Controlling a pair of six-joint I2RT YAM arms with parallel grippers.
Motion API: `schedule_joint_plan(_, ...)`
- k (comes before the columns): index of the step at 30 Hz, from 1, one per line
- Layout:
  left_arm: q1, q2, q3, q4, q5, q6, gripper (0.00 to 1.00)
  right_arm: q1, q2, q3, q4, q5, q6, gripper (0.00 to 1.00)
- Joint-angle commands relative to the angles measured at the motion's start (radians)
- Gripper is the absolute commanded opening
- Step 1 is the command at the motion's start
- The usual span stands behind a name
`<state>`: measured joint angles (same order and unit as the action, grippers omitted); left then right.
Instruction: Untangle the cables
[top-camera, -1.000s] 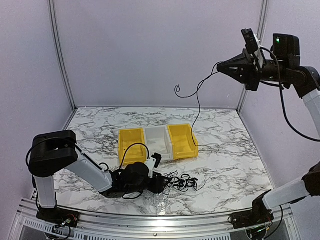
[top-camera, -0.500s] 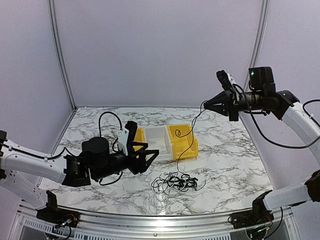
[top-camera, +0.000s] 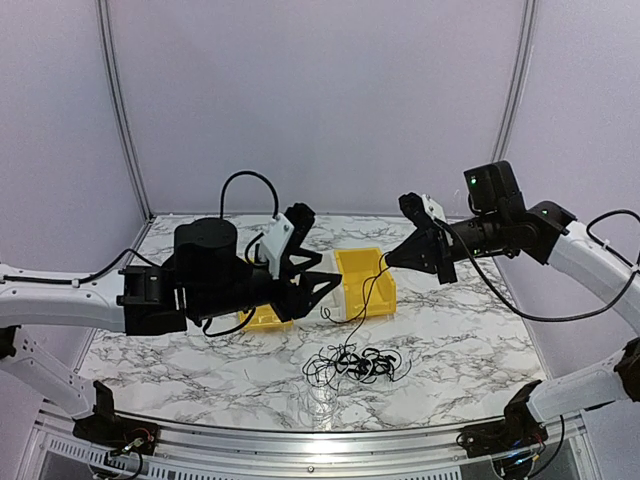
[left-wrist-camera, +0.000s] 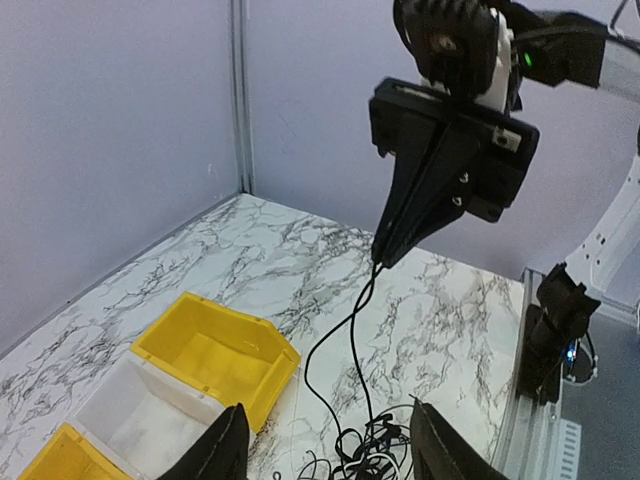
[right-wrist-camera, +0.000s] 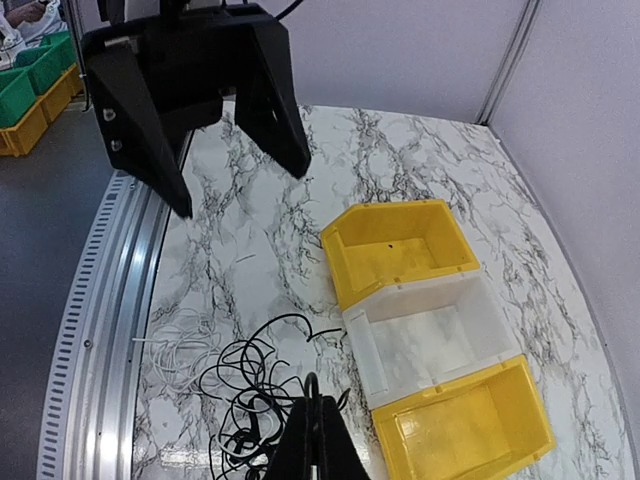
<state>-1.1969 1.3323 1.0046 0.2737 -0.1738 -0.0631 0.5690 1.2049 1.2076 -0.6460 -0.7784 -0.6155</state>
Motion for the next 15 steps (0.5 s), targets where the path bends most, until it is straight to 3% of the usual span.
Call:
schedule_joint_plan(1, 0.007, 0.101, 0.085, -0.107, 0.143, 0.112, 0.55, 0.033, -0.018, 0.043, -0.018, 0.007, -0.023, 0.0)
schedule_joint_plan(4, 0.016, 0.171, 0.16, -0.138, 0.279, 0.146, 0.54, 0.06, -0.016, 0.063, -0.036, 0.018, -0.027, 0.0)
schedule_joint_plan(9, 0.025, 0.26, 0.225, -0.13, 0.303, 0.148, 0.53, 0.073, -0.005, 0.089, -0.063, -0.016, -0.035, 0.0)
schedule_joint_plan(15, 0.067, 0.294, 0.239, -0.097, 0.351, 0.129, 0.39, 0.072, -0.001, 0.1, -0.063, -0.026, -0.024, 0.0)
